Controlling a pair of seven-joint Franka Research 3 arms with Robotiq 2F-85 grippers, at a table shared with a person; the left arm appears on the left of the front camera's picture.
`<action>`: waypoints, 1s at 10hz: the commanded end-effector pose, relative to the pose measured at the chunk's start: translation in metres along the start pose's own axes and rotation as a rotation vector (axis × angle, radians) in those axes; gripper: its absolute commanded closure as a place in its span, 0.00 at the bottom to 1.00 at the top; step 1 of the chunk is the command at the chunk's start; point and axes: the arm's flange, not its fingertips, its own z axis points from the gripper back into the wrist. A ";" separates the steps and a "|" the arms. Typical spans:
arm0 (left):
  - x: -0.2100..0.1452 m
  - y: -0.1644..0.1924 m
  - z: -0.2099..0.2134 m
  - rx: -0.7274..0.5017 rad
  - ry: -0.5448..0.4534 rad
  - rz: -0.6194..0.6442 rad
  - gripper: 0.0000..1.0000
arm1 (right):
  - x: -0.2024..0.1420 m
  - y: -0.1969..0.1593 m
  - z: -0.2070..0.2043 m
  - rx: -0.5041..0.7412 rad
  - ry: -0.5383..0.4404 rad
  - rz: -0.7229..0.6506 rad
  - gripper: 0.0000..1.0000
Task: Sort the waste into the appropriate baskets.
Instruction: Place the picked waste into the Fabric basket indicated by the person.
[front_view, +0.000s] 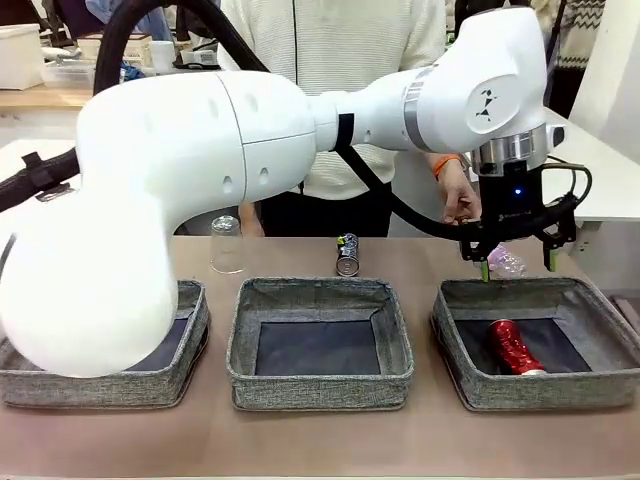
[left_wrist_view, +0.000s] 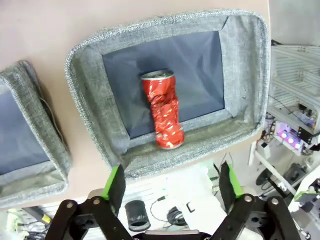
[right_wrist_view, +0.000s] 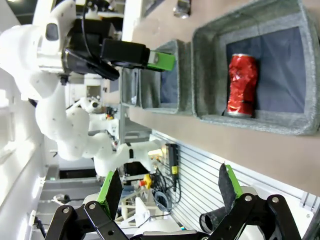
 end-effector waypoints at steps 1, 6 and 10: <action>0.011 -0.017 0.006 0.031 -0.020 0.017 0.00 | 0.004 0.002 0.000 -0.007 -0.013 -0.011 0.00; -0.018 0.006 0.032 0.127 0.020 -0.019 0.00 | 0.014 0.004 -0.012 0.001 0.022 0.007 0.00; -0.092 0.096 0.068 0.193 -0.041 0.085 0.00 | 0.063 0.025 -0.052 0.017 0.134 0.035 0.00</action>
